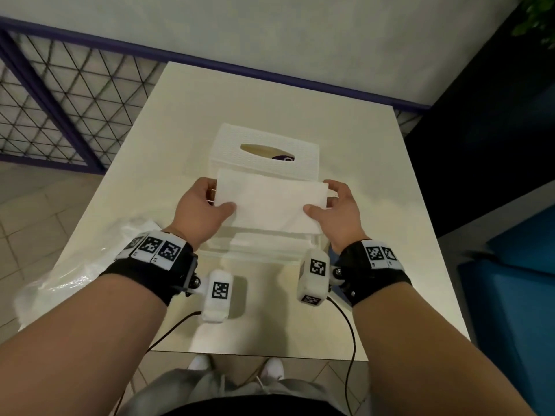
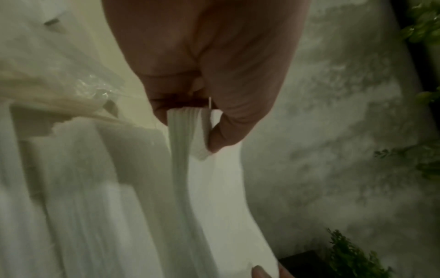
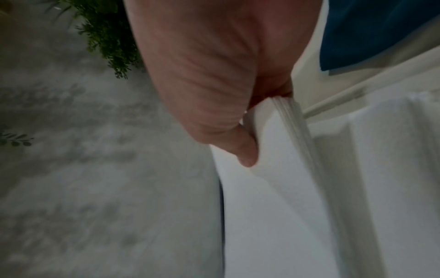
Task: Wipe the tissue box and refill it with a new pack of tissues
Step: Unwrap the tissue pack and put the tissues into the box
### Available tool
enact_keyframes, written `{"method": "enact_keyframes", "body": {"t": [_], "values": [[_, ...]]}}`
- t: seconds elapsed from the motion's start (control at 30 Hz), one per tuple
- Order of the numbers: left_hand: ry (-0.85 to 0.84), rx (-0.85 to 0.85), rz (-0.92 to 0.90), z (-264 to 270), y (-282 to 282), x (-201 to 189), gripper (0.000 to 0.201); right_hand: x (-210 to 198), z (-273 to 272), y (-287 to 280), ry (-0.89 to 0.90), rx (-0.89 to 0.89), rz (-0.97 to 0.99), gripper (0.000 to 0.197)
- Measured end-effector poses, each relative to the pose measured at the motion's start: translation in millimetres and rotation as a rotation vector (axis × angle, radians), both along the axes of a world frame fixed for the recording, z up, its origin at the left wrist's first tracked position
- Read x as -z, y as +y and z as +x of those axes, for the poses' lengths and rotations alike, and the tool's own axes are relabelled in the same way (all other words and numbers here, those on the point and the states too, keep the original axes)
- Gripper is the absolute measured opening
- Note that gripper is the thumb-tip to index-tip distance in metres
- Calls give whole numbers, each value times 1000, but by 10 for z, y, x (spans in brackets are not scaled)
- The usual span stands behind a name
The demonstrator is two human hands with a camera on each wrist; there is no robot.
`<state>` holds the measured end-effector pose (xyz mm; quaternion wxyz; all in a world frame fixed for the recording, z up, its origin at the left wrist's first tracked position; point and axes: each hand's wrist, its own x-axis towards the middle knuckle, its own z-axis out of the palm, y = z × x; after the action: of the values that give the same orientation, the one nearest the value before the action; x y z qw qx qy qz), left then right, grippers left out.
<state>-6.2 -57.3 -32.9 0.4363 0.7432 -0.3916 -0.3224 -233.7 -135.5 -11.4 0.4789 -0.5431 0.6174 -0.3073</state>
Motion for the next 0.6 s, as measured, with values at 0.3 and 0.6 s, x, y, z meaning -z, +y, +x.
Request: {"method": "enact_keyframes", "body": {"t": [0.3, 0.6], "values": [[-209, 92, 238, 33, 64, 186, 51, 189, 4, 30, 154, -50, 146, 76], [-357, -114, -17, 493, 409, -108, 42, -41, 567, 116, 501, -213, -249, 40]]}}
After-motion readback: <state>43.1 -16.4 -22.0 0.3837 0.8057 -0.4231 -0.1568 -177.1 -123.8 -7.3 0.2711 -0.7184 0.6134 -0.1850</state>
